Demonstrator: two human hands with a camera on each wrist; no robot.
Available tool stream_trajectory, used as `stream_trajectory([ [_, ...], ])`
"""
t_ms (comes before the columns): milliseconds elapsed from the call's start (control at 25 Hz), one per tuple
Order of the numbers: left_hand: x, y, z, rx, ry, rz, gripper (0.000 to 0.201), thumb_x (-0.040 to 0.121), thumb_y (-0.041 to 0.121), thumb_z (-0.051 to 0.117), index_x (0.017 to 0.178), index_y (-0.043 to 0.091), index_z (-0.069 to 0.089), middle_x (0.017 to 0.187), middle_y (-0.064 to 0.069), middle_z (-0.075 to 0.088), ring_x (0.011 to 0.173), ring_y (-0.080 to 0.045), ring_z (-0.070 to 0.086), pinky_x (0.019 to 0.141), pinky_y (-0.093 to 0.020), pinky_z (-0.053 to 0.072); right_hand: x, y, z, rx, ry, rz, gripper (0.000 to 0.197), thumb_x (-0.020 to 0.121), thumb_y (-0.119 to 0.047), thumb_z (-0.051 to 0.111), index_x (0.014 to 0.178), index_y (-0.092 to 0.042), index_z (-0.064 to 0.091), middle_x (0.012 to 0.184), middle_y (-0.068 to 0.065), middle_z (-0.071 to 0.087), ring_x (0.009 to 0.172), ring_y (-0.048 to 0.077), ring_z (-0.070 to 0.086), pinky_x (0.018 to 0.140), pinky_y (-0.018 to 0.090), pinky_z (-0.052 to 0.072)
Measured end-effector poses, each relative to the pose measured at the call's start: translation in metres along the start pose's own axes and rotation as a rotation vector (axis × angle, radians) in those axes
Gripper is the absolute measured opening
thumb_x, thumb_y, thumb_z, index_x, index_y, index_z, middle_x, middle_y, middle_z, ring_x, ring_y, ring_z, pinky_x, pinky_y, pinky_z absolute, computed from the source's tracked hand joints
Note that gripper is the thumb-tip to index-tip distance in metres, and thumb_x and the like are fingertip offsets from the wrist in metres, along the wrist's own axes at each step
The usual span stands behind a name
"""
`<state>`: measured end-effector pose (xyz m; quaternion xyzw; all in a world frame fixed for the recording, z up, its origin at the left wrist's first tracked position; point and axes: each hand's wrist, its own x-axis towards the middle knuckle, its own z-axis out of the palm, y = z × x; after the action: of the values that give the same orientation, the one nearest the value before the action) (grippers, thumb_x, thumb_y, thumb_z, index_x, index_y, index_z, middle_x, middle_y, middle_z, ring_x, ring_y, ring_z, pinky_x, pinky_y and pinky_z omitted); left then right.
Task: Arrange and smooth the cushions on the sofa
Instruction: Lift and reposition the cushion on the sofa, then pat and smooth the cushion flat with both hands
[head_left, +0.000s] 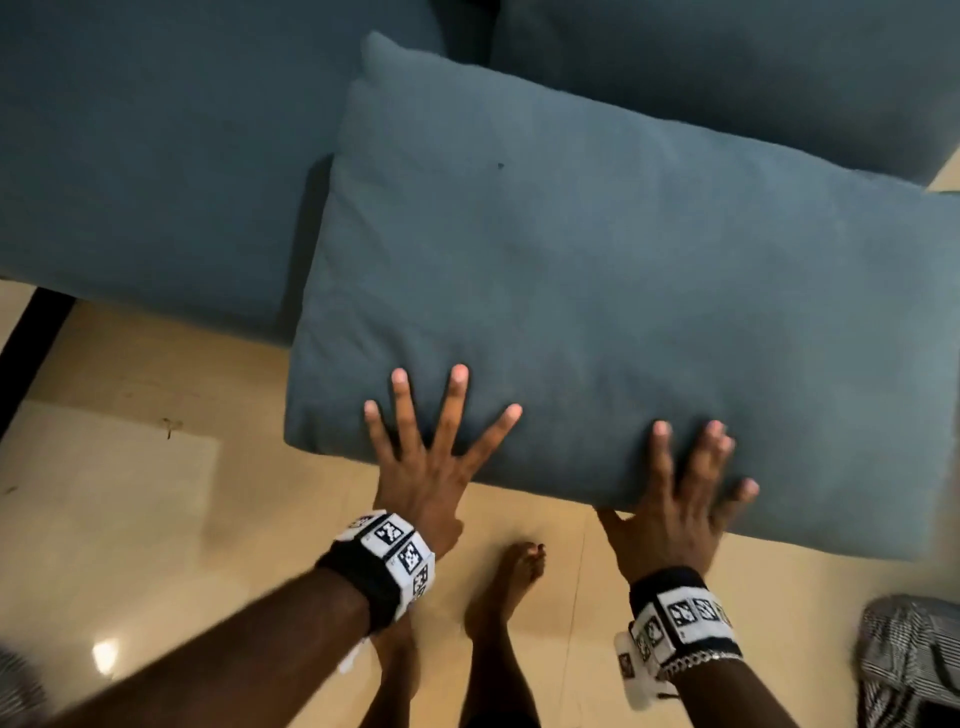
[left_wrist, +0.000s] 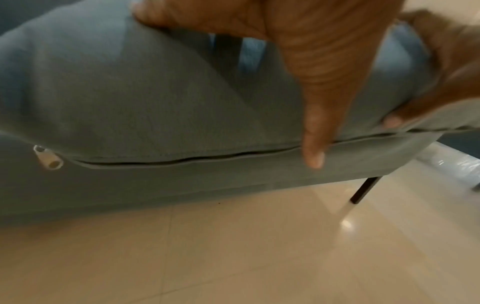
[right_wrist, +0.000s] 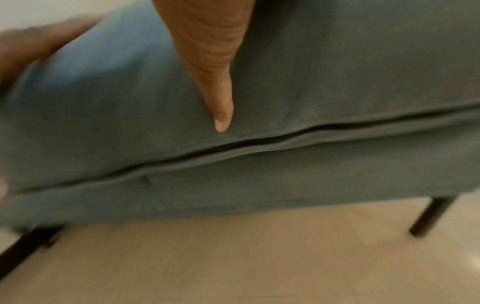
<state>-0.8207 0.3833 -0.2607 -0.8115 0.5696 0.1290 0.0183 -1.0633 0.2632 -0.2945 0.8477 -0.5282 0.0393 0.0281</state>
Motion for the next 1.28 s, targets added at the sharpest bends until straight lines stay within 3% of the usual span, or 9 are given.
stream_trajectory([
  [80, 0.011, 0.003, 0.021, 0.039, 0.076, -0.041, 0.158, 0.042, 0.043, 0.100, 0.159, 0.052, -0.005, 0.172, -0.013, -0.012, 0.147, -0.065, -0.009, 0.105, -0.088, 0.010, 0.000, 0.026, -0.007, 0.067, 0.045, 0.164, 0.127, 0.056, -0.035, 0.098, 0.160, -0.019, 0.027, 0.172, 0.015, 0.008, 0.159, 0.033, 0.005, 0.123, 0.061, 0.001],
  [200, 0.021, -0.004, 0.031, 0.093, 0.167, -0.024, 0.142, 0.054, 0.044, 0.097, 0.160, 0.052, 0.003, 0.173, -0.013, -0.003, 0.150, -0.062, -0.001, 0.105, -0.089, 0.005, -0.002, 0.049, -0.005, 0.117, 0.136, 0.085, 0.064, 0.080, -0.034, 0.079, 0.138, -0.014, 0.060, 0.159, 0.010, 0.044, 0.151, 0.030, 0.035, 0.115, 0.054, 0.030],
  [320, 0.022, -0.005, 0.025, 0.152, 0.246, 0.035, 0.119, 0.074, 0.007, 0.082, 0.160, 0.051, 0.013, 0.173, -0.013, 0.005, 0.152, -0.058, 0.002, 0.106, -0.088, 0.001, 0.008, 0.054, -0.010, 0.203, 0.164, 0.062, 0.029, 0.087, -0.033, 0.061, 0.103, -0.017, 0.079, 0.133, 0.003, 0.069, 0.133, 0.028, 0.056, 0.086, 0.046, 0.044],
  [400, 0.025, -0.008, 0.006, 0.184, 0.285, 0.064, 0.106, 0.078, -0.010, 0.062, 0.159, 0.049, 0.025, 0.171, -0.015, 0.014, 0.154, -0.052, 0.007, 0.108, -0.085, -0.007, 0.015, 0.054, -0.030, 0.234, 0.135, 0.081, 0.013, 0.088, -0.018, 0.072, 0.097, -0.018, 0.081, 0.125, 0.002, 0.073, 0.127, 0.028, 0.062, 0.079, 0.044, 0.047],
  [520, 0.032, -0.010, -0.029, 0.178, 0.348, 0.141, 0.077, 0.077, -0.004, 0.051, 0.143, 0.034, 0.058, 0.155, -0.017, 0.048, 0.146, -0.041, 0.042, 0.113, -0.079, -0.003, 0.032, 0.052, -0.073, 0.280, 0.059, 0.097, 0.026, 0.079, -0.007, 0.084, 0.102, -0.018, 0.080, 0.124, 0.009, 0.074, 0.120, 0.030, 0.068, 0.079, 0.044, 0.051],
  [600, 0.044, -0.003, -0.065, 0.091, 0.401, 0.216, 0.041, 0.078, 0.005, 0.054, 0.105, 0.024, 0.078, 0.109, -0.008, 0.073, 0.107, -0.029, 0.073, 0.113, -0.065, 0.017, 0.051, 0.053, -0.106, 0.309, -0.004, 0.143, 0.029, 0.080, -0.011, 0.085, 0.106, -0.020, 0.079, 0.125, 0.011, 0.073, 0.119, 0.029, 0.068, 0.081, 0.045, 0.051],
  [720, 0.064, 0.003, -0.145, -0.001, 0.368, 0.160, 0.021, 0.062, 0.010, 0.085, 0.063, 0.025, 0.069, 0.063, 0.004, 0.057, 0.056, -0.019, 0.064, 0.087, -0.040, 0.027, 0.078, 0.051, -0.150, 0.389, -0.029, 0.171, 0.023, 0.085, -0.016, 0.075, 0.107, -0.023, 0.078, 0.124, 0.010, 0.073, 0.112, 0.034, 0.067, 0.081, 0.046, 0.049],
  [1000, 0.105, 0.020, -0.316, -0.308, 0.599, -0.184, 0.016, 0.076, 0.012, 0.075, 0.075, 0.027, 0.071, 0.081, 0.008, 0.067, 0.084, -0.016, 0.066, 0.080, -0.034, 0.018, 0.198, 0.044, -0.283, 0.527, 0.279, 0.161, 0.013, 0.086, -0.017, 0.071, 0.096, -0.025, 0.072, 0.096, 0.004, 0.073, 0.099, 0.032, 0.065, 0.092, 0.047, 0.036],
  [1280, 0.158, 0.006, -0.341, -0.280, 0.441, -0.382, 0.014, 0.087, 0.014, 0.070, 0.088, 0.028, 0.069, 0.097, 0.004, 0.064, 0.102, -0.019, 0.063, 0.103, -0.044, 0.027, 0.297, 0.015, -0.300, 0.382, 0.034, 0.101, 0.012, 0.098, -0.038, 0.060, 0.101, -0.031, 0.068, 0.100, -0.002, 0.074, 0.112, 0.027, 0.061, 0.107, 0.047, 0.026],
])
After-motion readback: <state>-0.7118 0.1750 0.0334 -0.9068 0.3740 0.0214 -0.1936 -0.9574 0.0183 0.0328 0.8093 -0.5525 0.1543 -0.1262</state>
